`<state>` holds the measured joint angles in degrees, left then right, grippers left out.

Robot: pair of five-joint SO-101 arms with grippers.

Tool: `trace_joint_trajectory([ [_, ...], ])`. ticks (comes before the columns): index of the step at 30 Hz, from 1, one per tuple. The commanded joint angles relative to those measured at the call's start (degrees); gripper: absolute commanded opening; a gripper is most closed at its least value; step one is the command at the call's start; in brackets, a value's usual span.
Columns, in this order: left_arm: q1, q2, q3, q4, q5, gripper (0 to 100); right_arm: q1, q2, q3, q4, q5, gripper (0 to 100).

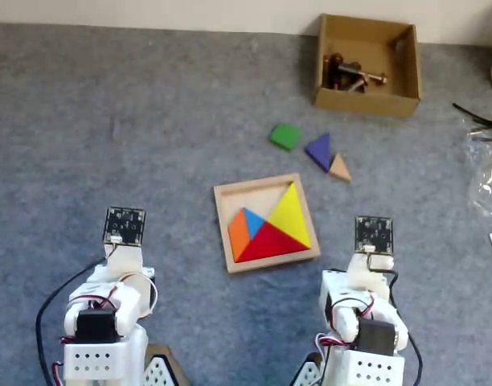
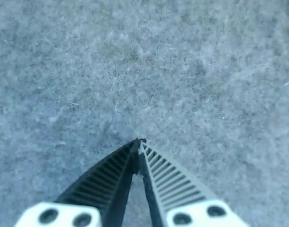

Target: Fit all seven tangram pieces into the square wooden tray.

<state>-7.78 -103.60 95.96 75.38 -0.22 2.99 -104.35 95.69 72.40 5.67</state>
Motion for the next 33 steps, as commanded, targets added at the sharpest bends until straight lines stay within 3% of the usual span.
trace_joint_trajectory([
  [1, -0.7, -0.7, 1.3, 0.3, 0.3, 1, 0.9, -0.8, 5.5, -1.4, -0.4, 0.5],
  [3, -0.7, -0.7, 1.3, 0.3, 0.4, 1, 1.8, -0.8, 1.8, -2.2, -0.1, 0.5],
  [7, -0.7, -0.7, 1.3, 0.3, 0.4, 1, 5.0, -0.3, -5.7, -2.0, 9.4, 0.5],
  [10, -0.7, -0.7, 1.3, 0.3, 0.4, 1, 10.1, -0.3, -9.8, -2.0, 11.8, 0.5],
  [15, -0.7, -0.7, 1.3, 0.3, 0.4, 1, 15.8, -0.3, -13.9, -2.5, 11.6, 0.5],
  [20, -0.7, -0.7, 1.3, 0.3, 0.4, 1, 18.2, -0.3, -19.5, -2.4, 1.5, 0.5],
  [26, -0.7, -0.7, 1.3, 0.3, 0.4, 1, 20.5, 0.9, -27.9, -2.1, 0.0, 0.5],
  [33, -0.7, -0.7, 1.3, 0.3, 0.4, 1, 20.9, 23.4, -39.4, -2.4, 0.0, 0.6],
])
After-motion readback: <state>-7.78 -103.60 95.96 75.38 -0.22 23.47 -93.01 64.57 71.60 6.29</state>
